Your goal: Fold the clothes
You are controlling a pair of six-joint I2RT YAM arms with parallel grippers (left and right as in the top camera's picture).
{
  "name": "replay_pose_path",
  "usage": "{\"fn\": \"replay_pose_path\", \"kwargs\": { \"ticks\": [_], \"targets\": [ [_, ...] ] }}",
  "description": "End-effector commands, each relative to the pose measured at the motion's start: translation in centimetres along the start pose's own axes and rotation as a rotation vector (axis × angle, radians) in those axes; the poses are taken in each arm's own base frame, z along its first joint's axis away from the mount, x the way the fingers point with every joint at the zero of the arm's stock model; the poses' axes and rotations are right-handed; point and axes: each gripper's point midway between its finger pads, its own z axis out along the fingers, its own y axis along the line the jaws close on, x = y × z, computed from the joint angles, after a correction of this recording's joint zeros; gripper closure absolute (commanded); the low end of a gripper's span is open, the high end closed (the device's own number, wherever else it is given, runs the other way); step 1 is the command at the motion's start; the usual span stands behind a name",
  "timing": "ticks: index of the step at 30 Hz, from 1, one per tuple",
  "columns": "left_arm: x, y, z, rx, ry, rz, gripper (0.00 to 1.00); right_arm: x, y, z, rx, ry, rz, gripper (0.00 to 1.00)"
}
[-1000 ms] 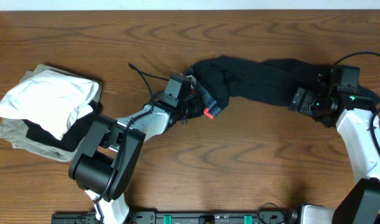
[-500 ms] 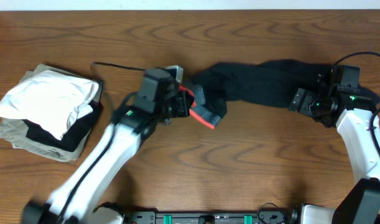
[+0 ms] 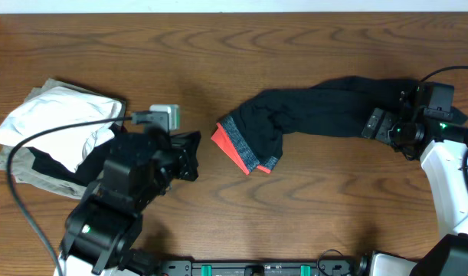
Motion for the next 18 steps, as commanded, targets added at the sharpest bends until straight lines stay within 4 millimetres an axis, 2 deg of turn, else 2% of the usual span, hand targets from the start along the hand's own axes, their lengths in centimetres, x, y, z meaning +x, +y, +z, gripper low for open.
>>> {"fn": "replay_pose_path", "kwargs": {
  "ticks": [1,3,6,7,8,11,14,18],
  "targets": [
    [0.8,1.0,0.6,-0.052,0.042,-0.05,0.94,-0.5,0.2,-0.5,-0.018,-0.017,0.016,0.01],
    [2.0,0.9,1.7,-0.04,0.11,-0.065,0.9,-0.5,0.2,-0.5,-0.02,-0.016,0.016,0.01],
    [5.0,1.1,4.5,-0.045,0.258,-0.122,0.42,-0.3,0.2,-0.5,-0.018,-0.01,0.017,0.01],
    [5.7,1.4,5.2,-0.059,0.292,-0.135,0.32,-0.3,0.2,-0.5,-0.018,-0.008,0.017,0.01],
    [6.7,1.7,6.0,-0.079,0.333,-0.149,0.27,-0.2,0.2,-0.5,-0.017,-0.005,0.017,0.01],
    [10.1,2.8,8.9,-0.148,0.472,-0.178,0.22,-0.1,0.1,-0.5,-0.016,-0.001,0.017,0.01],
    [13.3,3.8,11.3,-0.204,0.592,-0.177,0.21,-0.1,0.2,-0.5,-0.016,-0.002,0.017,0.01],
    [17.3,4.0,14.0,-0.203,0.731,-0.192,0.21,-0.2,0.2,-0.5,-0.016,-0.003,0.017,0.01]
  ]
}}
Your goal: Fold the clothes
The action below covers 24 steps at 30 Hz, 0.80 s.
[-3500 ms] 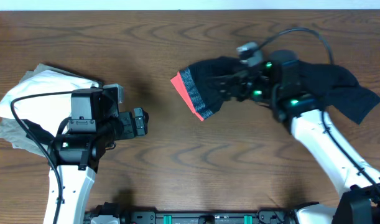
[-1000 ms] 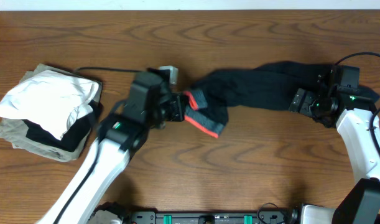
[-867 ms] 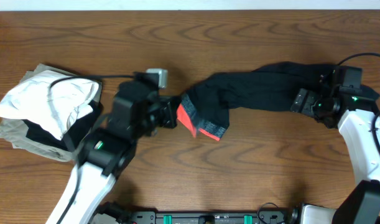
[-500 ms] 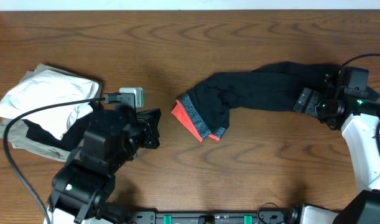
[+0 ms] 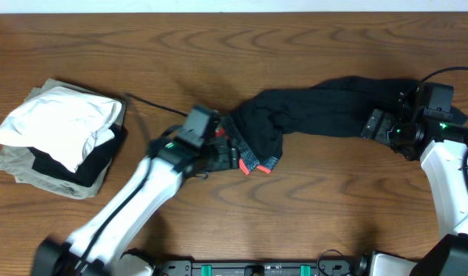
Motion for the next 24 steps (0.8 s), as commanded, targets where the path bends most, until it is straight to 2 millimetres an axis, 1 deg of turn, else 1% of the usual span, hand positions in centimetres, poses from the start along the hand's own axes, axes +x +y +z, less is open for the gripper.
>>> {"fn": "replay_pose_path", "kwargs": {
  "ticks": [1,4,7,10,12,14,17,18,21,22,23,24],
  "targets": [
    [2.2,-0.1,3.5,0.009,0.129,-0.016,0.21,-0.6,0.0,-0.5,-0.005,-0.02,0.016,0.01],
    [3.0,0.2,6.0,-0.007,0.182,-0.047,0.2,-0.6,0.0,-0.5,-0.005,-0.021,0.016,0.01],
    [3.4,0.1,7.9,-0.007,0.208,-0.054,0.2,-0.6,0.0,-0.5,-0.006,-0.022,0.015,0.01],
    [3.6,-0.9,9.1,0.04,0.221,-0.042,0.19,-0.7,0.0,-0.5,-0.007,-0.027,0.015,0.01],
    [3.6,-2.0,9.9,0.086,0.222,-0.027,0.19,-0.8,0.0,-0.5,-0.008,-0.03,0.015,0.01],
    [3.5,-2.6,10.5,0.101,0.21,-0.043,0.16,-0.8,0.0,-0.5,-0.008,-0.03,0.015,0.01],
    [3.4,-3.4,11.3,0.118,0.197,-0.06,0.16,-0.8,0.0,-0.5,-0.008,-0.03,0.015,0.01],
    [3.4,-3.5,11.5,0.118,0.198,-0.072,0.2,-0.8,0.0,-0.5,-0.008,-0.03,0.015,0.01],
    [3.4,-3.6,11.6,0.119,0.197,-0.078,0.47,-0.8,0.0,-0.5,-0.007,-0.03,0.015,0.01],
    [3.4,-3.6,11.6,0.119,0.197,-0.078,0.53,-0.8,0.0,-0.5,-0.008,-0.03,0.015,0.01],
    [3.4,-3.5,11.6,0.119,0.196,-0.078,0.59,-0.8,0.0,-0.5,-0.007,-0.03,0.015,0.01],
    [3.4,-3.5,11.6,0.116,0.194,-0.078,0.62,-0.8,0.0,-0.5,-0.007,-0.03,0.015,0.01]
  ]
}}
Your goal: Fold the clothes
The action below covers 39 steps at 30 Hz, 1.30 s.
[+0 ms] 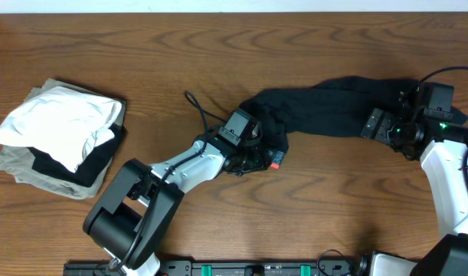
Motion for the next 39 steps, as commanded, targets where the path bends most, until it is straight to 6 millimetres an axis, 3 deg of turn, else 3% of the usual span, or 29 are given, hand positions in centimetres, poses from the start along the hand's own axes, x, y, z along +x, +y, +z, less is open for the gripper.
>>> {"fn": "replay_pose_path", "kwargs": {
  "ticks": [1,13,16,21,27,39],
  "targets": [
    [1.5,2.6,1.4,-0.075,0.045,-0.045,0.64,-0.6,0.0,-0.5,-0.004,-0.02,0.016,0.01],
    [0.7,1.7,1.4,-0.037,0.019,-0.029,0.64,-0.5,0.0,-0.5,-0.007,-0.019,0.015,0.01],
    [1.9,0.0,1.5,0.046,0.086,-0.048,0.43,-0.5,0.0,-0.5,-0.006,-0.019,0.015,0.01],
    [3.6,-0.4,1.6,0.036,0.152,-0.273,0.28,-0.5,0.0,-0.5,-0.006,-0.02,0.015,0.01],
    [2.4,0.3,1.8,-0.013,0.076,-0.473,0.15,-0.5,0.0,-0.5,-0.007,-0.019,0.015,0.01],
    [-1.2,2.9,1.5,-0.119,-0.165,-0.531,0.14,-0.4,0.0,-0.5,-0.005,-0.016,0.016,0.01]
  ]
}}
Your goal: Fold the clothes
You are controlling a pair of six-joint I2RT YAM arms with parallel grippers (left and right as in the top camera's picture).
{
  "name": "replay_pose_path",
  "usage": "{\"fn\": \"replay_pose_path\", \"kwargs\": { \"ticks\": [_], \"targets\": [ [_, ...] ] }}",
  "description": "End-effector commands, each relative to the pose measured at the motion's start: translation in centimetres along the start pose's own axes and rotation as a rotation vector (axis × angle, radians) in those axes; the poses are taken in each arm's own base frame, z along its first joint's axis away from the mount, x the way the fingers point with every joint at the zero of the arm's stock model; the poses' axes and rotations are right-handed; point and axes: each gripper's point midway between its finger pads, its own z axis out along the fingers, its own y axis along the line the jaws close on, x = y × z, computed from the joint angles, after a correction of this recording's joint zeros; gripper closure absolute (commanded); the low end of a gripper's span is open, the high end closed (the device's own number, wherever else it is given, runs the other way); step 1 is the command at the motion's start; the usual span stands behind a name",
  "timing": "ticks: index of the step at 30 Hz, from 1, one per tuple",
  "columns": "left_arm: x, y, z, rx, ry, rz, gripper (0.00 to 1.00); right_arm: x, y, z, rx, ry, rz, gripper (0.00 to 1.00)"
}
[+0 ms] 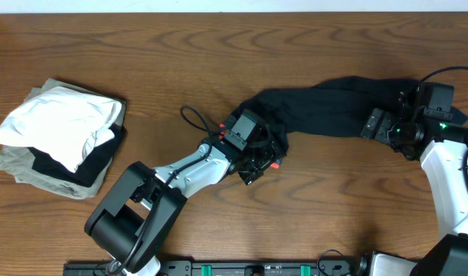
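Note:
A black garment [325,103] lies stretched across the table from the middle to the right. Its left end has a red and grey hem [274,163], of which only a sliver shows. My left gripper [258,159] sits on that hem end, shut on the bunched cloth. My right gripper [374,123] is shut on the garment's right end, near the table's right side.
A stack of folded clothes [57,138], white on top over black and khaki, sits at the far left. The left arm's cable [194,119] loops over the wood beside the garment. Bare wooden table [333,207] lies in front of the garment.
My left wrist has turned and shifted slightly right over the hem end, and the cloth there is more bunched. The right gripper and the stack have not moved.
My left gripper first hovered beside the folded stack, away from the garment, whose red and grey hem lay flat and fully visible. Then it was at the hem's left corner, then over the hem, and now it covers it. The right gripper stayed on the right end throughout.

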Motion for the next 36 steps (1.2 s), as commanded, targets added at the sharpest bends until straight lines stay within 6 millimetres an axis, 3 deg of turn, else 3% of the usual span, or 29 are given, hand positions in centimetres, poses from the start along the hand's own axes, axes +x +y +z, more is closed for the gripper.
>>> {"fn": "replay_pose_path", "kwargs": {
  "ticks": [1,11,18,20,36],
  "targets": [
    [-3.7,4.4,0.9,-0.148,-0.2,-0.05,0.14,-0.5,0.0,-0.5,-0.006,-0.017,0.016,0.01],
    [-7.0,3.8,-0.1,-0.119,-0.336,-0.059,0.21,-0.5,0.0,-0.5,-0.006,-0.017,0.016,0.01],
    [-8.9,4.2,-0.9,-0.107,-0.365,-0.1,0.52,-0.5,0.0,-0.5,-0.005,-0.017,0.016,0.01],
    [-9.4,4.1,-1.1,-0.099,-0.373,-0.104,0.56,-0.5,0.0,-0.5,-0.005,-0.017,0.016,0.01],
    [-12.0,2.2,-2.2,-0.005,-0.436,-0.067,0.56,-0.5,0.0,-0.5,-0.005,-0.017,0.016,0.01]
  ]
}}
